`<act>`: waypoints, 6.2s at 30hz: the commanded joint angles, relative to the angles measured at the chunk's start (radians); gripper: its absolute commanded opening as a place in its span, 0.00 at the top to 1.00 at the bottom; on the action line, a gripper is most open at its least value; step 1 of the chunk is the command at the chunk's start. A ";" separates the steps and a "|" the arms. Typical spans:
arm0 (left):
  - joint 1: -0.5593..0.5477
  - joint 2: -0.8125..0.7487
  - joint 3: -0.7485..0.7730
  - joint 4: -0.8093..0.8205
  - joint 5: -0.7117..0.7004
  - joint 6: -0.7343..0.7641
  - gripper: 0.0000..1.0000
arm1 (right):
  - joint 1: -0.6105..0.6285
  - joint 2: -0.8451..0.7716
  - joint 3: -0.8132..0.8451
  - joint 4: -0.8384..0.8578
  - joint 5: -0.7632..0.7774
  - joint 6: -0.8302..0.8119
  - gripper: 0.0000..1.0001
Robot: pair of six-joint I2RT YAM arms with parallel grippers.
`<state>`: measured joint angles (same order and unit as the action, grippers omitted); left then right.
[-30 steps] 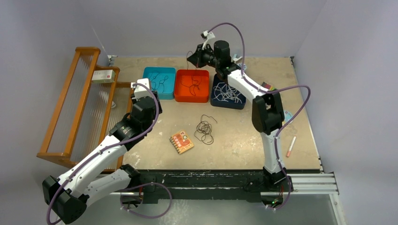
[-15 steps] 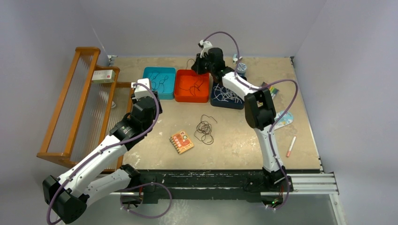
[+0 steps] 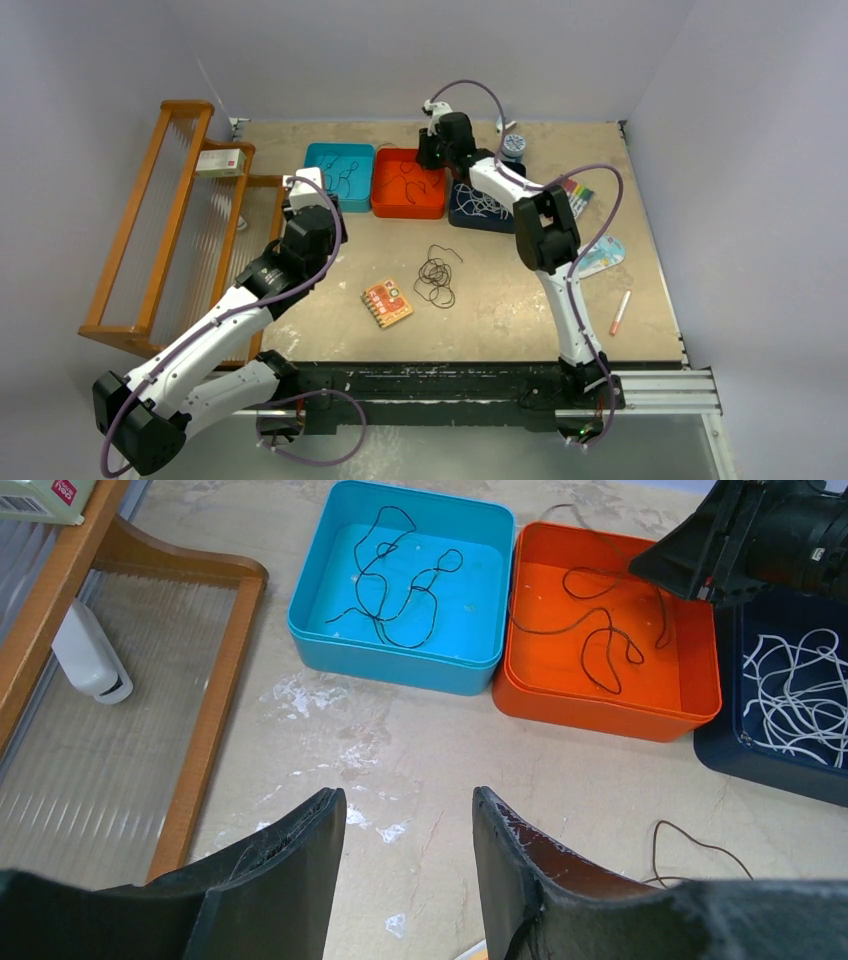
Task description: Untangle the cables
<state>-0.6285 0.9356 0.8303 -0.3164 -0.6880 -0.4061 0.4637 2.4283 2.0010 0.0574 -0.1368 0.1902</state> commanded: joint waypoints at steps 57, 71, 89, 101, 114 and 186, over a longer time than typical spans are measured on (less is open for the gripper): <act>0.006 0.019 0.052 0.016 0.017 0.019 0.51 | 0.099 -0.006 0.069 -0.088 -0.253 -0.930 0.43; 0.006 0.014 0.050 0.016 0.016 0.019 0.51 | 0.088 -0.070 -0.066 0.032 -0.141 -0.884 1.00; 0.006 0.025 0.053 0.022 0.027 0.016 0.51 | 0.048 -0.199 -0.241 0.072 -0.115 -0.876 1.00; 0.006 0.040 0.045 0.036 0.084 -0.025 0.51 | 0.048 -0.570 -0.510 0.221 -0.306 -0.581 0.44; 0.006 0.085 0.015 0.103 0.147 -0.067 0.50 | 0.048 -1.179 -1.270 0.548 0.032 -0.132 0.38; -0.096 0.708 -0.003 0.569 0.753 0.147 1.00 | -0.204 -1.093 -1.311 0.331 -0.267 0.148 0.33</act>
<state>-0.7231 1.6791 0.8021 0.1970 0.0994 -0.2691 0.2569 1.3537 0.6636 0.3279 -0.3603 0.3546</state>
